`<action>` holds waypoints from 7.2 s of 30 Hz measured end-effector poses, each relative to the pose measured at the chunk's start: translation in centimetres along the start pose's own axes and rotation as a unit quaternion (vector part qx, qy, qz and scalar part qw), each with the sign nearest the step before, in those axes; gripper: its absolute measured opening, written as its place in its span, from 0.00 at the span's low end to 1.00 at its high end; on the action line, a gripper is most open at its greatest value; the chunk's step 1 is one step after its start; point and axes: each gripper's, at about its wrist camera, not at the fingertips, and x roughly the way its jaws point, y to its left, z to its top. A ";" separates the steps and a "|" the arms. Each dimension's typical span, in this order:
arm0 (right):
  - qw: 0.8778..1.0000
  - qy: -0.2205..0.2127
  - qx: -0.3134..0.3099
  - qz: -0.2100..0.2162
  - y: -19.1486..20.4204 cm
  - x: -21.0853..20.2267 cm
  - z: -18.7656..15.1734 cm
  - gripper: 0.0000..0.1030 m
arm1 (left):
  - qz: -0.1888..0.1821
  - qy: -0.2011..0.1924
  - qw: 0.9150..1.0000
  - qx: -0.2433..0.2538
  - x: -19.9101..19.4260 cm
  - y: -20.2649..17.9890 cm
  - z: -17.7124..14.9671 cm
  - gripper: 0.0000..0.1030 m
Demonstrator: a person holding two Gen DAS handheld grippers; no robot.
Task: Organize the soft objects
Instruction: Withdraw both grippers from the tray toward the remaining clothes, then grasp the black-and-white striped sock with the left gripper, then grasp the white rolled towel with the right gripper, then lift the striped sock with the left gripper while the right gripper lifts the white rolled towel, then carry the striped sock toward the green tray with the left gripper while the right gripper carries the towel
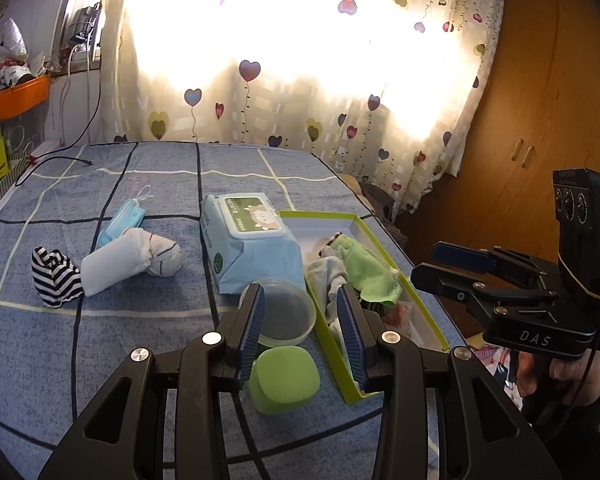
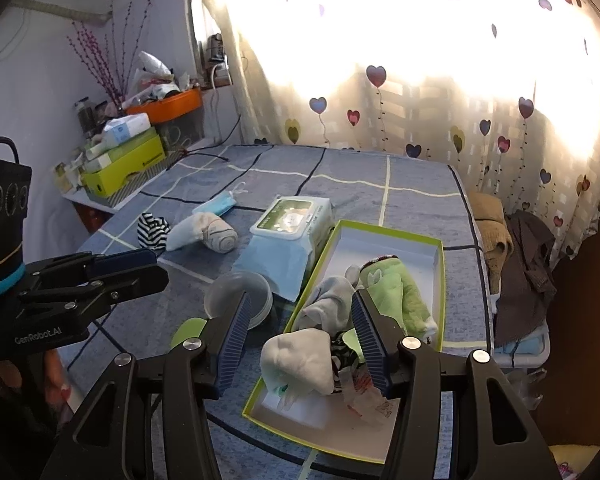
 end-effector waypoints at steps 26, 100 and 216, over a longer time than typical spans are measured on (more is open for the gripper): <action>0.999 0.023 -0.027 0.027 2.6 3.0 1.3 0.53 | 0.042 0.002 0.998 -0.054 0.0 5.5 -0.6 0.38; 0.908 0.133 -0.380 0.121 17.4 22.2 7.0 0.19 | 0.207 0.065 0.965 -0.145 6.9 24.5 -0.5 0.19; 0.988 0.020 0.134 -0.068 -14.1 9.1 0.5 0.19 | 0.026 0.055 0.997 0.057 11.1 -3.8 6.6 0.12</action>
